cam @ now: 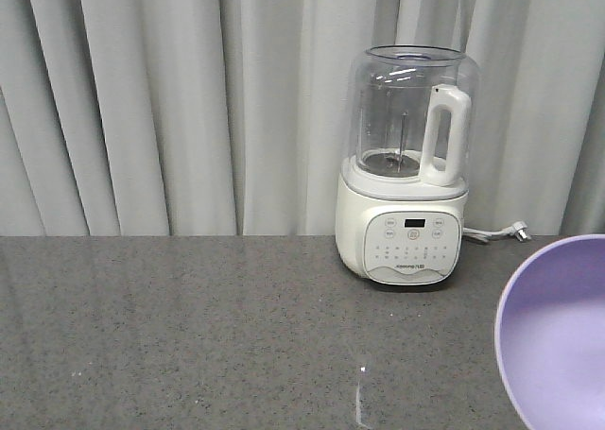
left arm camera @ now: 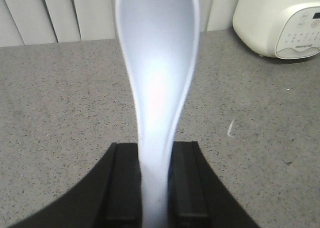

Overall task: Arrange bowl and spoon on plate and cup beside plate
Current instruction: 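Lift the lavender bowl with the right gripper while holding the spoon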

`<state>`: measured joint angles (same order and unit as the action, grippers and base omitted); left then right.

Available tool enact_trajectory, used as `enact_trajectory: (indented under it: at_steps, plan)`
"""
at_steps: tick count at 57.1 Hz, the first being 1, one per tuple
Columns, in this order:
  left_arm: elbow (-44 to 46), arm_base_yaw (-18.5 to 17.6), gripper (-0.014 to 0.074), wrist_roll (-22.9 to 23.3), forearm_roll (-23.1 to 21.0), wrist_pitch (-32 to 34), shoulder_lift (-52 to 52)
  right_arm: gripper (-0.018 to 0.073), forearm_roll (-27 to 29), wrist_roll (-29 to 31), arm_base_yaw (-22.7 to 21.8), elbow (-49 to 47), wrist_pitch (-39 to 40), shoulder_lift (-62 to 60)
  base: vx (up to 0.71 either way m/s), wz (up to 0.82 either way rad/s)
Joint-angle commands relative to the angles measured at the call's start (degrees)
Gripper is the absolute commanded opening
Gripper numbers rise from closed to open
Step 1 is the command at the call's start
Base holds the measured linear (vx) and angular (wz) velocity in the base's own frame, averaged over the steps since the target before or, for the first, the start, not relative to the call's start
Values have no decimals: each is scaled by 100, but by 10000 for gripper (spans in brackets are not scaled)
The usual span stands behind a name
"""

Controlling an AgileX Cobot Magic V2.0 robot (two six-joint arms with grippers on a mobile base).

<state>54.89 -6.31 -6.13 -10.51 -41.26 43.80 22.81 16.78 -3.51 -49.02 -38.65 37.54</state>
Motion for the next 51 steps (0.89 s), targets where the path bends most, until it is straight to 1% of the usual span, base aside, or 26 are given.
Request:
enact_trajectory:
  at_steps: [1,16,51]
  plan:
    - [55,-34,0,23,-110,472,-297,-8,139,54,-25,-162,490,-23,0,0]
    - [34,-34,0,38,-106,444,-699,-8,147,54,-25,-162,476,-23,0,0]
    - [34,-34,0,38,-106,428,-717,-8,147,54,-25,-162,475,-23,0,-1]
